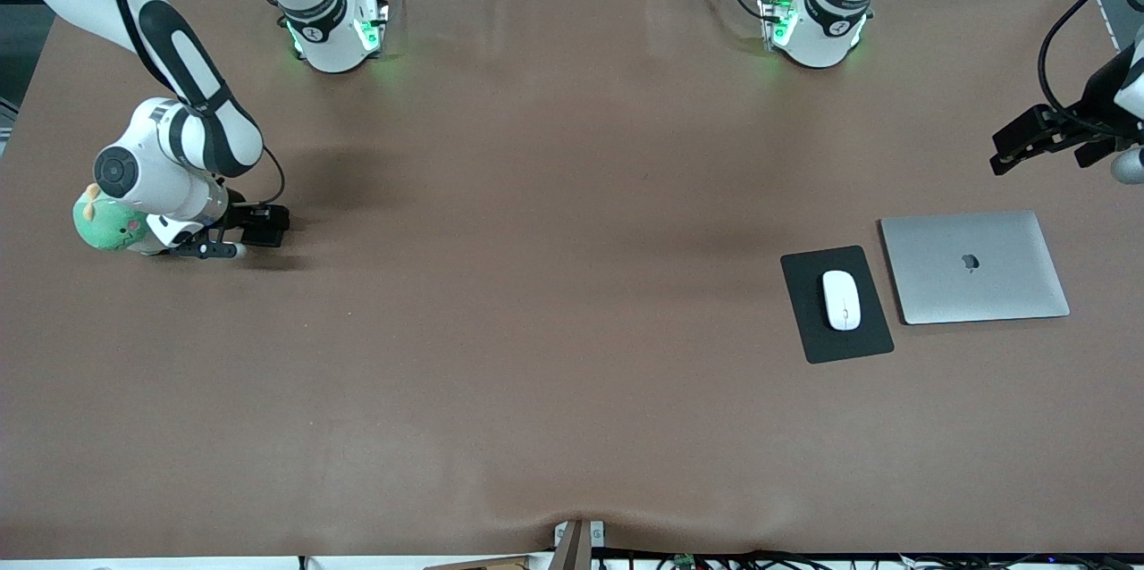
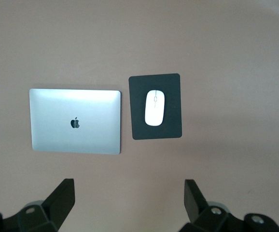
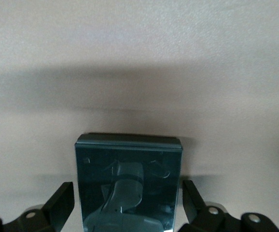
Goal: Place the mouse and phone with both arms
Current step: 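Carry the phone with the right gripper while the left gripper withdraws, then lower the phone beside the green figurine and open the right gripper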
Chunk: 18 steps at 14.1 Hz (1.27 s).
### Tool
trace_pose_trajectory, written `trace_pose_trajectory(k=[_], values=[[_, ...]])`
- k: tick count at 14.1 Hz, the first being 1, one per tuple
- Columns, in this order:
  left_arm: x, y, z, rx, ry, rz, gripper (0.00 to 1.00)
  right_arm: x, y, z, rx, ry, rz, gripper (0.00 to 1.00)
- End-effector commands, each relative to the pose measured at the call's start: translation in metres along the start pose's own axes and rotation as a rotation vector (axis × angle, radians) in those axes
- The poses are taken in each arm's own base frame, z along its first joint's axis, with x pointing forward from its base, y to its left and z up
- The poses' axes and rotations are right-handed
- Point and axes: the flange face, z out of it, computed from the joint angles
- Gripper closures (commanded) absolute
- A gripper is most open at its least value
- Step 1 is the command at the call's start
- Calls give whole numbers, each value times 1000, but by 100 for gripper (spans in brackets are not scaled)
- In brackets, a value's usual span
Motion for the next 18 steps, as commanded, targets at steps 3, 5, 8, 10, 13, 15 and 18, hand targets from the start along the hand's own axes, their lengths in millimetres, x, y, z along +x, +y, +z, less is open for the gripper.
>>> trace_pose_trajectory(k=[3,5,8,10,13,15,18], values=[[-14,-9,-4,-26,-18,53,0,37,-13,-55,13,-76,-46,0],[-16,-10,-4,-25,-33,53,0,60,-26,-94,11,-95,-70,0],[-13,-2,0,-20,-37,59,0,87,-37,-148,11,-80,-91,0],[-13,3,-6,-22,-25,65,0,99,-42,-176,4,-35,-103,0],[-16,28,-5,-11,-26,108,0,121,-49,-234,-7,78,-116,0],[-15,28,-6,-10,-23,108,0,128,-61,-269,-7,71,-135,0],[-16,29,-6,-10,-23,109,0,135,-62,-320,-4,59,-140,0]])
